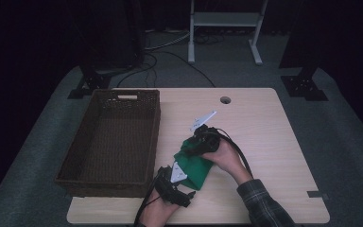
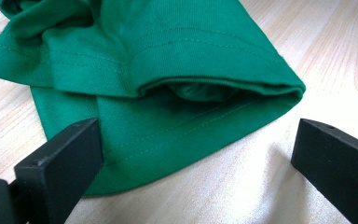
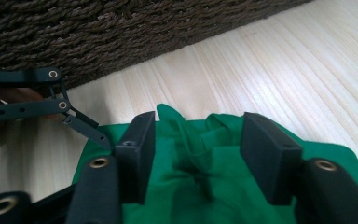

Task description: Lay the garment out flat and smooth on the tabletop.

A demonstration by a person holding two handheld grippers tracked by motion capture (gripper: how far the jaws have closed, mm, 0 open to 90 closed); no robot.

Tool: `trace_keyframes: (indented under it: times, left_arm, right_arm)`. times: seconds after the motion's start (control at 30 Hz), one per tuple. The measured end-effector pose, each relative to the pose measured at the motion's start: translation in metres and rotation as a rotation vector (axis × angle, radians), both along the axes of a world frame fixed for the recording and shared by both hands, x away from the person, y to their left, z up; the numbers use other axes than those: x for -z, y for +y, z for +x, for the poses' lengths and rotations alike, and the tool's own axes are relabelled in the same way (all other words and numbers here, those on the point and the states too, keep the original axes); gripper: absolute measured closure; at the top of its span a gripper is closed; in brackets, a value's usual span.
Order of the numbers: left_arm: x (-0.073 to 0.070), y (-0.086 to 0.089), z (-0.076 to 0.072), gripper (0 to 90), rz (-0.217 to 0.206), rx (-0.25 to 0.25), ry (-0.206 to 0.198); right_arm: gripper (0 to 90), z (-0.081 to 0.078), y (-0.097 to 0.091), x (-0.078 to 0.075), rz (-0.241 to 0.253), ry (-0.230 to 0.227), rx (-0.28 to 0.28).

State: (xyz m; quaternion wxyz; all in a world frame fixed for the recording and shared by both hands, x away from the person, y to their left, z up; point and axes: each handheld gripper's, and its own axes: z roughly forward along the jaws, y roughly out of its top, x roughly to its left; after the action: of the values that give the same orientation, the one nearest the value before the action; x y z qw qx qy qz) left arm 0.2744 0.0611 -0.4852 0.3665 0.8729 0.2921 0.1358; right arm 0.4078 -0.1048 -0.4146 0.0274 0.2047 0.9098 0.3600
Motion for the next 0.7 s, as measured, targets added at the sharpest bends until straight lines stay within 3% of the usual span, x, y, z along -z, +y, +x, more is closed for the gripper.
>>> trace_keyframes:
  times: [0.53,0.7]
  left_arm:
    - [0.000,0.000,0.000,1.1,0.002,0.001,0.000]
    - [0.000,0.000,0.000,1.1,-0.003,-0.003,0.000]
  right_arm:
    - [67.0,0.001,0.018,0.010,-0.052,0.002,-0.033]
    - [69.5,0.002,0.023,0.013,-0.066,0.005,-0.035]
